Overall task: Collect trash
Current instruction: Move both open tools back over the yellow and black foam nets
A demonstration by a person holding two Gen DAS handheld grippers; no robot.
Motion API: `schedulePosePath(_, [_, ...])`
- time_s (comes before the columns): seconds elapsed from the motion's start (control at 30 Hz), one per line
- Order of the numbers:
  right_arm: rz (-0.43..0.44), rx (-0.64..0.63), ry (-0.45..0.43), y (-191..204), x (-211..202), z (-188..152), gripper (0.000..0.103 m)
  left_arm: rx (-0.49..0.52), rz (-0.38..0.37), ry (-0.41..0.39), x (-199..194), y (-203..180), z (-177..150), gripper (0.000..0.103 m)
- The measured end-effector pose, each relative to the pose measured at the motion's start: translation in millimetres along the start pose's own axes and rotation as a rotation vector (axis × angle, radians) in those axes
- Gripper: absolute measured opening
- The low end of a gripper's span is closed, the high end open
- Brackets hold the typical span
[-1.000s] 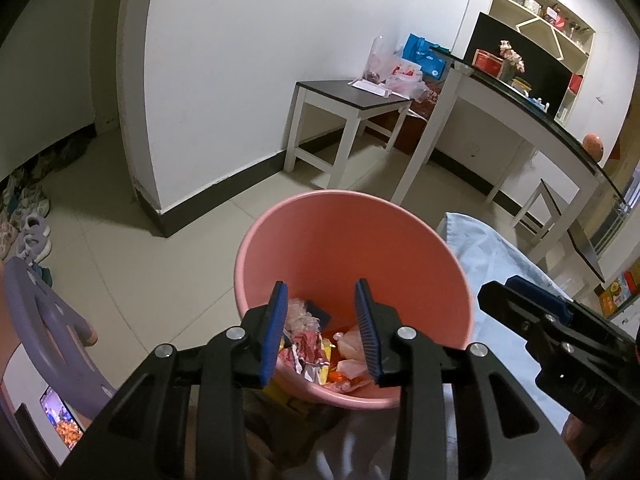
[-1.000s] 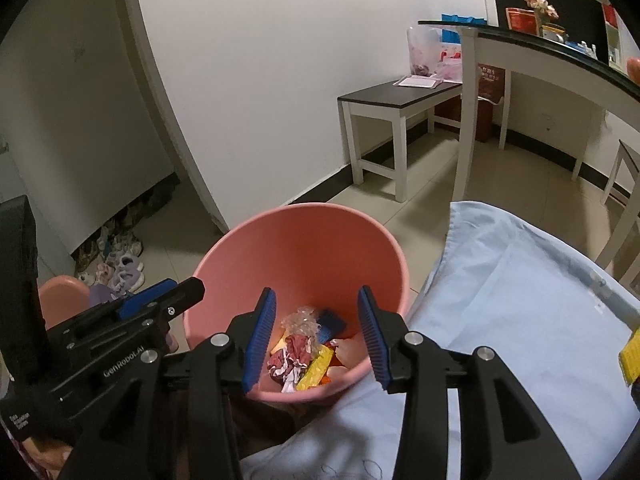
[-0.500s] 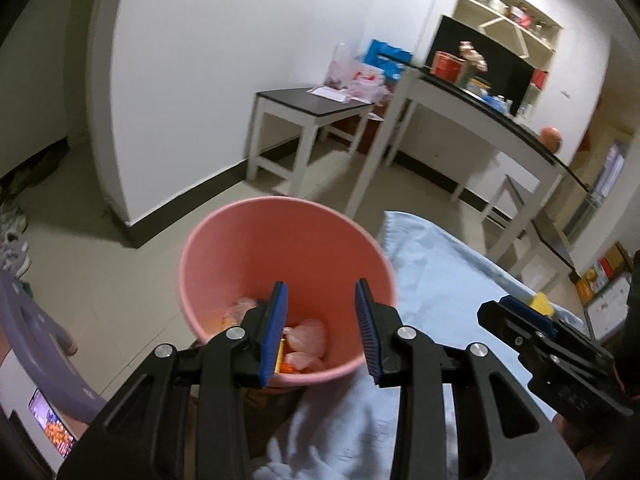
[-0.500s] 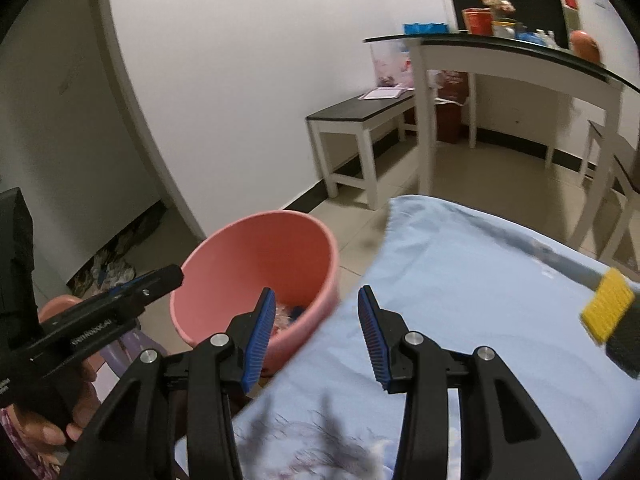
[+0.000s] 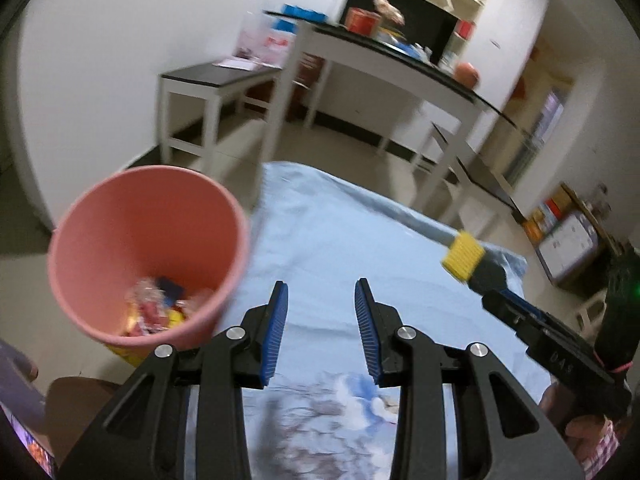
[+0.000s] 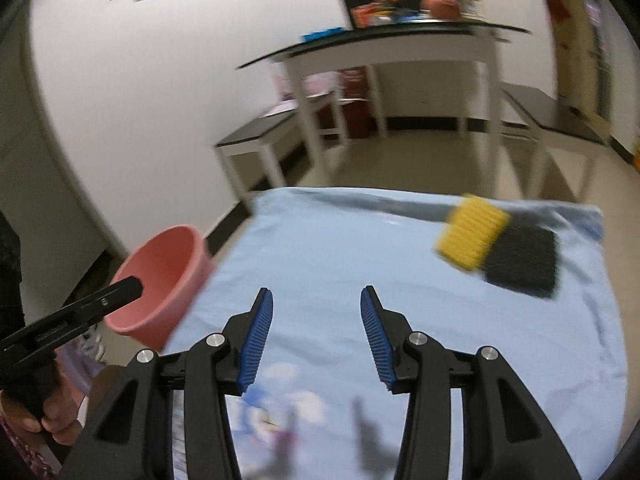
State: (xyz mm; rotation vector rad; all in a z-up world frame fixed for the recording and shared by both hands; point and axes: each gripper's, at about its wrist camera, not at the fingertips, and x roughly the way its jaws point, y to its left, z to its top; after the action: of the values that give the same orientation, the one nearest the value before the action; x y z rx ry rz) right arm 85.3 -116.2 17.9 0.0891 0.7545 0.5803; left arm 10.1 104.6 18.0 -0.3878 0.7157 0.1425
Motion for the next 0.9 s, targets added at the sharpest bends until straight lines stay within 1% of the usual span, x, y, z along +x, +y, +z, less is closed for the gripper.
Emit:
schedulePosePath(0.2, [-0.121, 0.143, -0.016, -79, -17, -11, 0.045, 0.094, -0.082, 0.062, 32, -41, -4, 0.035])
schedulePosePath(0.33, [-0.189, 0.233, -0.029, -123, -24, -15, 0.048, 0.154, -0.125, 0.094, 50, -62, -9, 0.035])
schedulePosePath(0.4, [-0.206, 0.284, -0.032, -142, -23, -15, 0.049, 0.174, -0.144, 0.109, 56, -69, -10, 0.035])
schedulePosePath(0.5, [-0.207, 0.342, -0.027, -163, -18, -15, 0.049, 0.204, -0.162, 0.134, 67, -81, -13, 0.035])
schedulePosePath(0.73, [-0.226, 0.341, -0.021, -173, 10, -2, 0.050, 0.249, -0.173, 0.179, 88, -94, -16, 0.035])
schedulePosePath(0.9, [-0.254, 0.352, -0.019, -181, 27, 6, 0.050, 0.273, -0.185, 0.196, 99, -100, -16, 0.035])
